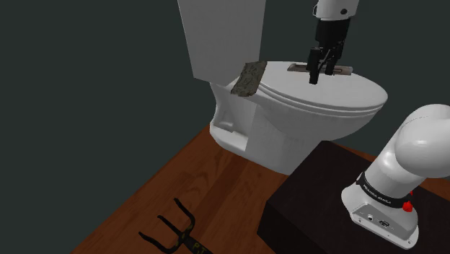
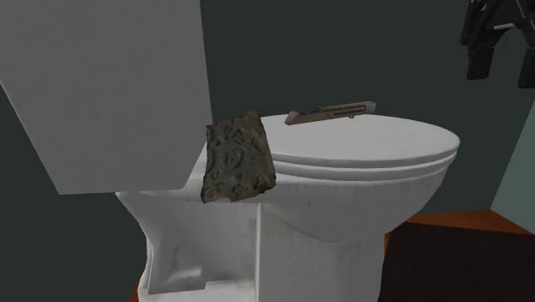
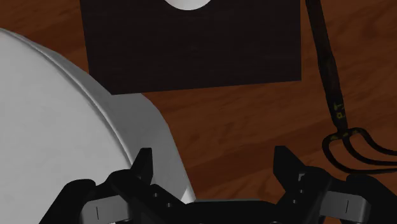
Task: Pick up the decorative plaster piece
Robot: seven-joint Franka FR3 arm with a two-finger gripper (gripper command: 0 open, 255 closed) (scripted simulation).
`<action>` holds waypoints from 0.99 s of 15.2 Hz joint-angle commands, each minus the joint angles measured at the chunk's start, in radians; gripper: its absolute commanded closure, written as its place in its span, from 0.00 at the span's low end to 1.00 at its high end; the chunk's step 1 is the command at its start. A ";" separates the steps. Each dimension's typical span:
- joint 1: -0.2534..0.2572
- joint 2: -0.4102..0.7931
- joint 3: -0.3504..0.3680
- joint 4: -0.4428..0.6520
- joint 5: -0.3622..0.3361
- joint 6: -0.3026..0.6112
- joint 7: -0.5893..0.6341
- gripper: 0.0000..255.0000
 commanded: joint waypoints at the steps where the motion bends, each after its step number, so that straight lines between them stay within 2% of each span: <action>1: 0.000 0.000 0.000 0.000 0.000 0.000 0.000 0.00; 8: -0.026 0.276 -0.170 0.197 0.092 0.060 -0.141 0.00; 15: -0.043 0.584 -0.320 0.455 0.269 0.029 -0.304 0.00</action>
